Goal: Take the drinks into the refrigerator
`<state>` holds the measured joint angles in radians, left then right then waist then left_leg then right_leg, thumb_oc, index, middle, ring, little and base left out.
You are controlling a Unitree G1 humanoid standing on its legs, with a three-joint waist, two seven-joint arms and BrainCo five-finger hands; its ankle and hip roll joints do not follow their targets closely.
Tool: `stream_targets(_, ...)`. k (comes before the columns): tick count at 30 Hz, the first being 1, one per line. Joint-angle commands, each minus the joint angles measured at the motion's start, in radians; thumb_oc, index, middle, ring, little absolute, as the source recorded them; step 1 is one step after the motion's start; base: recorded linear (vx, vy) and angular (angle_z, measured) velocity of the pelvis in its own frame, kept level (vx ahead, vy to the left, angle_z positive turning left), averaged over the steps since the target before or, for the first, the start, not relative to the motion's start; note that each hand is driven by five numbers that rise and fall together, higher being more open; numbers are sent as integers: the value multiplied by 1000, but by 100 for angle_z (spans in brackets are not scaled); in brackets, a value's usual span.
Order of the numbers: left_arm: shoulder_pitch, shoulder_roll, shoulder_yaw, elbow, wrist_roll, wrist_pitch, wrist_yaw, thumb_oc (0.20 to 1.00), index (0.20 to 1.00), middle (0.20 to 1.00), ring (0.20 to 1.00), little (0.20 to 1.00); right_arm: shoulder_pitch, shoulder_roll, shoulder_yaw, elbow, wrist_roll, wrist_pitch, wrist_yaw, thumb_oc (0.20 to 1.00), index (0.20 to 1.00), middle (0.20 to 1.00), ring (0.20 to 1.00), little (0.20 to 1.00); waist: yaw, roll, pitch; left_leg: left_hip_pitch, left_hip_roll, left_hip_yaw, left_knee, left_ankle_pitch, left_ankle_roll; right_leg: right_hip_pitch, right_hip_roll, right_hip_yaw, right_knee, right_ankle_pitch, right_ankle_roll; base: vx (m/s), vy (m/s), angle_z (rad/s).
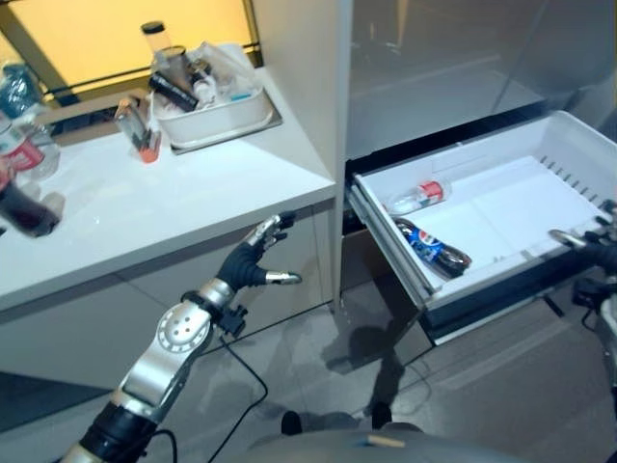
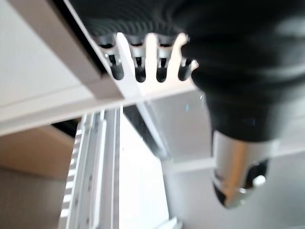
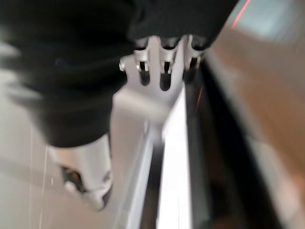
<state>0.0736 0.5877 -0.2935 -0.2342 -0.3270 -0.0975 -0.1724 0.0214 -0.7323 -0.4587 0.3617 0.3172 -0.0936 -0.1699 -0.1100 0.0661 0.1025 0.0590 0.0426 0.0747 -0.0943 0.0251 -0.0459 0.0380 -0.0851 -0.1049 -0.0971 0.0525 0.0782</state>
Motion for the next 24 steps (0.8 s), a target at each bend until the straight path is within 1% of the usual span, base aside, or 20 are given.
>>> stream_targets(1, -18, -12, 25, 2, 11, -32, -13, 1000, 1000, 1000, 1000, 1000, -19, -75, -88, 28, 69, -81, -36, 1000, 1000, 1000, 1000, 1000, -9, -34, -45, 17, -40, 6, 11, -89, 45, -8, 17, 34, 13, -62, 29, 5, -1, -27)
stream_targets(3, -3, -15, 35, 4, 6, -30, -16, 1000, 1000, 1000, 1000, 1000, 5, -67, -129, 50, 94, -95, -46, 1000, 1000, 1000, 1000, 1000, -16, -34, -45, 17, -38, 23, 15, -83, 46, -17, 19, 49, 15, -50, 29, 9, -2, -23)
stream_targets(4, -3, -15, 34, 4, 6, -30, -16, 1000, 1000, 1000, 1000, 1000, 5, -67, -129, 50, 94, -95, -45, 1000, 1000, 1000, 1000, 1000, -15, -32, -48, 22, -37, 21, 12, -92, 47, -13, 20, 50, 13, -58, 31, 16, -3, -27)
stream_targets(5, 17, -24, 52, 8, -2, -27, -15, 1000, 1000, 1000, 1000, 1000, 30, -46, -172, 81, 118, -111, -64, 1000, 1000, 1000, 1000, 1000, -29, -32, -47, 22, -35, 36, 15, -88, 48, -23, 21, 65, 16, -46, 31, 18, 1, -37)
stream_targets(8, 48, -36, 79, 19, -10, -27, -13, 1000, 1000, 1000, 1000, 1000, 82, -19, -216, 175, 128, -106, -77, 1000, 1000, 1000, 1000, 1000, -45, -31, -46, 30, -33, 53, 16, -94, 51, -30, 25, 86, 17, -41, 34, 9, 5, -32)
stream_targets(10, 62, -36, 94, 20, -15, -25, -14, 1000, 1000, 1000, 1000, 1000, 112, -5, -218, 232, 124, -100, -71, 1000, 1000, 1000, 1000, 1000, -47, -27, -46, 38, -32, 57, 14, -107, 53, -27, 27, 95, 17, -49, 37, 60, 20, -16)
stream_targets(12, 69, -32, 109, 15, -18, -26, -14, 1000, 1000, 1000, 1000, 1000, 146, 8, -203, 288, 82, -78, -64, 1000, 1000, 1000, 1000, 1000, -52, -26, -42, 40, -31, 60, 14, -109, 53, -28, 27, 97, 17, -49, 37, 38, 11, -14)
stream_targets(13, 71, -32, 111, 8, -19, -27, -15, 1000, 1000, 1000, 1000, 1000, 154, 28, -190, 311, 78, -69, -60, 1000, 1000, 1000, 1000, 1000, -53, -24, -39, 40, -32, 59, 14, -110, 54, -29, 27, 98, 18, -49, 37, 10, 2, -7)
stream_targets(14, 72, -28, 121, 2, -18, -27, -13, 1000, 1000, 1000, 1000, 1000, 174, 40, -165, 348, 31, -45, -54, 922, 922, 922, 922, 922, -54, -25, -35, 39, -33, 59, 15, -110, 55, -30, 27, 100, 19, -48, 37, 0, 0, 0)
stream_targets(15, 77, -26, 127, -5, -24, -28, -12, 1000, 1000, 1000, 1000, 1000, 176, 50, -142, 373, 7, -40, -54, 200, 200, 200, 200, 200, -55, -27, -33, 40, -33, 60, 16, -111, 55, -30, 27, 101, 19, -47, 38, 0, 0, 0)
stream_targets(17, 87, -21, 145, -19, -42, -27, -16, 1000, 1000, 1000, 1000, 1000, 198, 64, -65, 429, -105, 6, -41, 200, 200, 200, 200, 200, -50, -27, -23, 37, -33, 60, 17, -111, 55, -31, 25, 98, 20, -46, 37, 11, 1, -3)
stream_targets(18, 91, -8, 150, -40, -51, -28, -20, 1000, 1000, 1000, 1000, 1000, 200, 88, 14, 456, -179, 26, -17, 200, 200, 200, 200, 200, -40, -25, -12, 34, -34, 57, 17, -108, 55, -32, 22, 92, 20, -45, 37, 12, 0, -3)
stream_targets(19, 95, -5, 154, -42, -52, -28, -21, 1000, 1000, 1000, 1000, 1000, 196, 89, 18, 462, -180, 24, -16, 200, 200, 200, 200, 200, -42, -28, -12, 34, -34, 56, 17, -108, 55, -32, 22, 92, 20, -45, 37, 0, 0, 0)
stream_targets(21, 95, 24, 155, -72, -69, -33, -22, 1000, 1000, 1000, 1000, 1000, 154, 98, 100, 509, -215, 32, -14, 200, 200, 200, 200, 200, -27, -27, 4, 26, -37, 48, 19, -105, 55, -35, 17, 84, 21, -44, 39, -21, 1, -1)
stream_targets(24, 74, 64, 124, -101, -78, -37, -17, 1000, 1000, 1000, 1000, 1000, 37, 100, 242, 560, -236, 32, -1, 200, 200, 200, 200, 200, 7, -24, 30, 3, -43, 33, 22, -97, 54, -43, 9, 64, 20, -43, 39, -59, -1, 0)
